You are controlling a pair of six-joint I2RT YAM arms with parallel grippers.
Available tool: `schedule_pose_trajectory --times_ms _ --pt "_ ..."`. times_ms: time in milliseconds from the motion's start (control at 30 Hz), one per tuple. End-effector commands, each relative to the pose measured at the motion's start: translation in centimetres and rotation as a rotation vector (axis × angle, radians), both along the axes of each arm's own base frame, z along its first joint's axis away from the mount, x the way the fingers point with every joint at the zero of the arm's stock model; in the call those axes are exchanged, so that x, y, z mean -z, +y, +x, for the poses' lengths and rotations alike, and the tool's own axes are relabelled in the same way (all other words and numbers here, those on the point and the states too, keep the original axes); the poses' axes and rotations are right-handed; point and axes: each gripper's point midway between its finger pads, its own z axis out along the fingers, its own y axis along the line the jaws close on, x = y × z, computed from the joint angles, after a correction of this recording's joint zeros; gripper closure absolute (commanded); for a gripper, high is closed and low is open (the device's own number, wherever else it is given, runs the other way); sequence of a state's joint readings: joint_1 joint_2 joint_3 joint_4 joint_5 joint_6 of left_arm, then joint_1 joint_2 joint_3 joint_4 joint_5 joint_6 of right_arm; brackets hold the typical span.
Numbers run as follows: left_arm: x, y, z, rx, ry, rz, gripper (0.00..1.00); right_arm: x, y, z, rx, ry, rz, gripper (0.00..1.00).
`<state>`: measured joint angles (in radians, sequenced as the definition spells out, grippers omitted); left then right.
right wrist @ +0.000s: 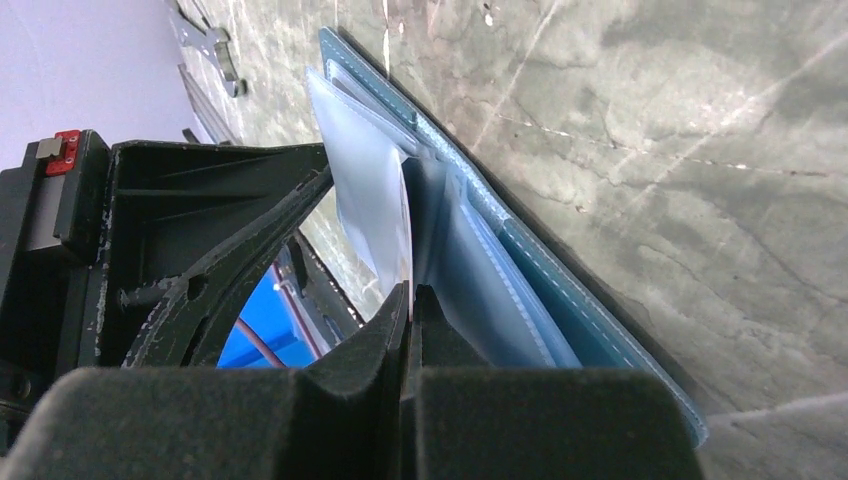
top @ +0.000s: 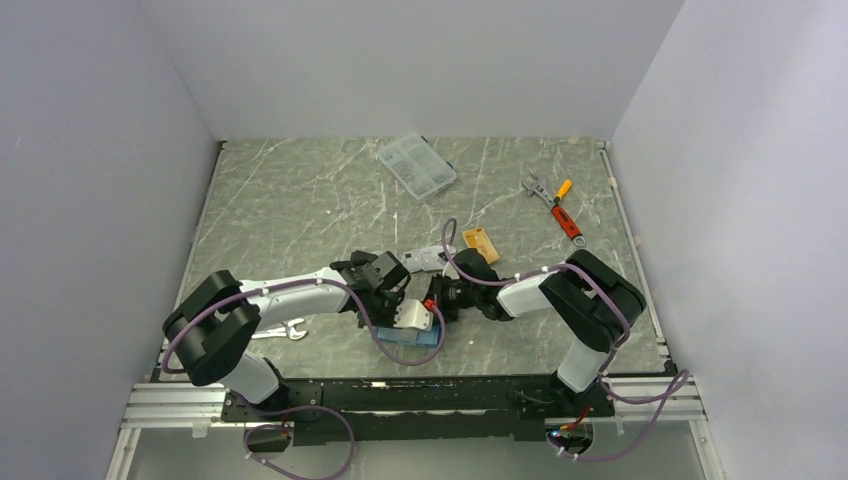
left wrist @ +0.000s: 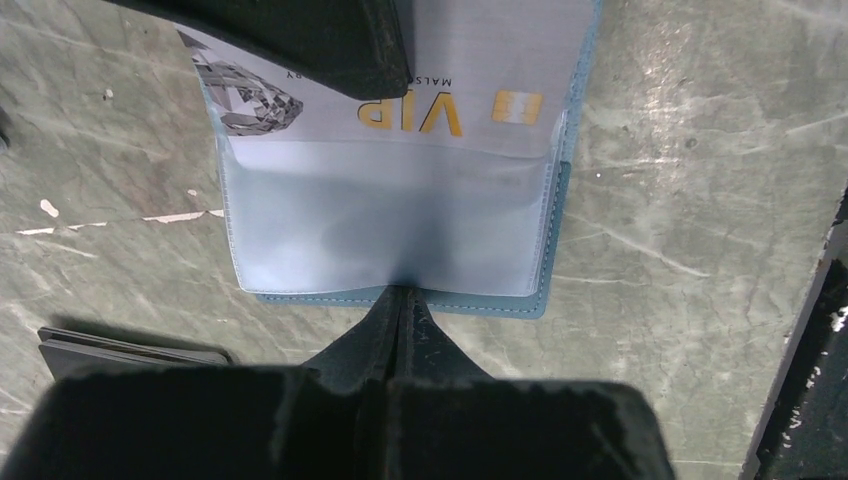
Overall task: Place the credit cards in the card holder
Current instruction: Insert the credit card into the card holder.
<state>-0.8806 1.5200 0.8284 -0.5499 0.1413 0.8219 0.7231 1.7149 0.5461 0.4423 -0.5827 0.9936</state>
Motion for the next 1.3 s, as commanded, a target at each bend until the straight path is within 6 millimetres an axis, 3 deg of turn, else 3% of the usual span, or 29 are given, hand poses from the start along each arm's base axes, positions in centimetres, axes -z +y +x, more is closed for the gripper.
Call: schedule_pose_trajectory --times_ms 0,100,300,500,600,833,1267 --pt "0.0 1.3 -0.6 -0.010 0.001 0.039 1.00 2.0 -0.9 0.7 0.040 -0.025 -0.130 1.00" --pt "0.4 1.5 -0.6 -0.014 0.006 0.049 1.00 2.3 -0.5 0.6 0.033 -0.024 -0.163 1.00" --pt "1.0 1.6 -0.7 -0.008 -0.001 0.043 1.00 2.3 -2.3 0.3 0.067 -0.020 -0.269 0.64" --pt "1.3 1.6 -0.6 -0.007 -0.006 0.046 1.00 1.7 -4.5 -0.4 0.091 -0.014 -0.371 0.54" --pt "1.4 1.5 -0.6 -0.006 -0.005 0.045 1.00 1.3 -4.8 -0.5 0.093 -0.026 -0.393 0.55" --pt "1.2 1.4 -0.5 -0.010 -0.010 0.039 1.00 1.6 -3.3 -0.2 0.071 -0.028 -0.383 0.71" --pt "1.3 1.1 -0.4 -0.011 -0.008 0.027 1.00 0.7 1.0 0.8 -0.016 -0.085 -0.344 0.75"
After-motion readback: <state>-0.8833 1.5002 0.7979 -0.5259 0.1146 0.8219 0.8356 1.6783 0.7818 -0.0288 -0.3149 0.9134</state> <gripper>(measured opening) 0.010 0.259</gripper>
